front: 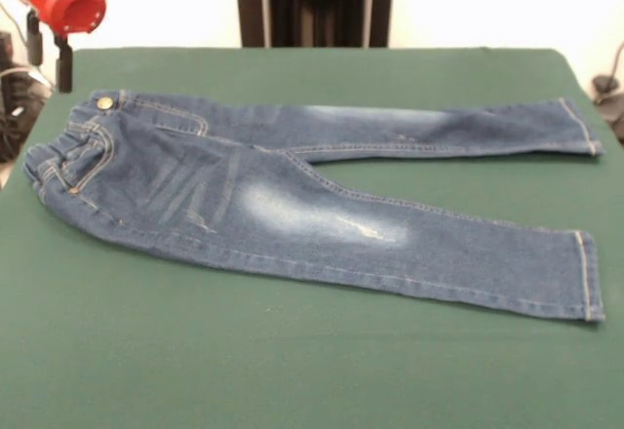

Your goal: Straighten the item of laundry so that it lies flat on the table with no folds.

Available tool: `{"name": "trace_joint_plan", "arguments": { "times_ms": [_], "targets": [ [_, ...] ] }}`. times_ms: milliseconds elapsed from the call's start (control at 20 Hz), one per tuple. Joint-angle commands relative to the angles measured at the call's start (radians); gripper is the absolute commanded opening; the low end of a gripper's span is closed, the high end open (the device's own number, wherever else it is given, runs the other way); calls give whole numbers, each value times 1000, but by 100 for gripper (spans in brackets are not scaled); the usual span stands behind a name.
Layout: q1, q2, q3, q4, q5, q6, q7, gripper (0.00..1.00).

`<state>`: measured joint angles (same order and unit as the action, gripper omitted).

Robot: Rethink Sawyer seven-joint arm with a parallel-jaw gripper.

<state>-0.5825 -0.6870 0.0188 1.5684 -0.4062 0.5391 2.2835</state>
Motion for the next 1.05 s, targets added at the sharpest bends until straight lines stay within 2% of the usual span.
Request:
{"name": "trace_joint_plan", "arguments": {
  "times_ms": [50, 300, 550, 1050],
  "targets": [
    [-12, 54, 259, 84, -78, -26, -303, 100],
    [-51, 75, 317, 67, -97, 12, -311, 100],
    [-50, 55, 321, 73, -144, 11, -284, 100],
    [-82, 87, 365, 53, -191, 18, -264, 100]
  ]
}}
